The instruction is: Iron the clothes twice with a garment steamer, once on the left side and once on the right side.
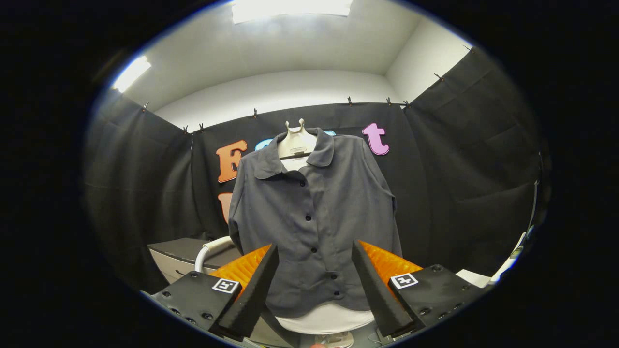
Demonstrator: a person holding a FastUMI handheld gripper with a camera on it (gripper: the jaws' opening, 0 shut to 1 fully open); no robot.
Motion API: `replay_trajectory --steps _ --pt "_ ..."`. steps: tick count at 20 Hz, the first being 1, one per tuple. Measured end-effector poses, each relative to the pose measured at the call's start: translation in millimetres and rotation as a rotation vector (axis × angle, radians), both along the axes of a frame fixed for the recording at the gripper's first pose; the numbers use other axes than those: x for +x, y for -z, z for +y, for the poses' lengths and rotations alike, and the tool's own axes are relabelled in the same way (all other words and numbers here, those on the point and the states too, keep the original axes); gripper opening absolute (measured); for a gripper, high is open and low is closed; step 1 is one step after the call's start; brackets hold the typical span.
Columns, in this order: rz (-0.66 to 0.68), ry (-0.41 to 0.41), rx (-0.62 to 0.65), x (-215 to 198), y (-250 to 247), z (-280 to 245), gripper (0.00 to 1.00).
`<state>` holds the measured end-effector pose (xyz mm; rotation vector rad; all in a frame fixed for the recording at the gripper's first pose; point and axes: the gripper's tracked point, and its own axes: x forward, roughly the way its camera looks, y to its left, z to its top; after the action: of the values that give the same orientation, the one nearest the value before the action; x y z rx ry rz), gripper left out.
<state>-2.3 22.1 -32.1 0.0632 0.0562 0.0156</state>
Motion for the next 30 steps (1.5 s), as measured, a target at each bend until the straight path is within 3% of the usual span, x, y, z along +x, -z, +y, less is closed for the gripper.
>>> replay_trajectory --steps 6,15,22,30 --pt "0.007 -0.029 -0.011 14.1 0.5 31.2 0.98" --pt "0.046 -0.212 0.014 54.1 -17.5 171.3 0.98" --pt "0.106 -0.323 0.043 128.7 -14.9 285.0 0.98" --pt "0.295 -0.288 0.021 227.1 55.9 353.5 0.98"
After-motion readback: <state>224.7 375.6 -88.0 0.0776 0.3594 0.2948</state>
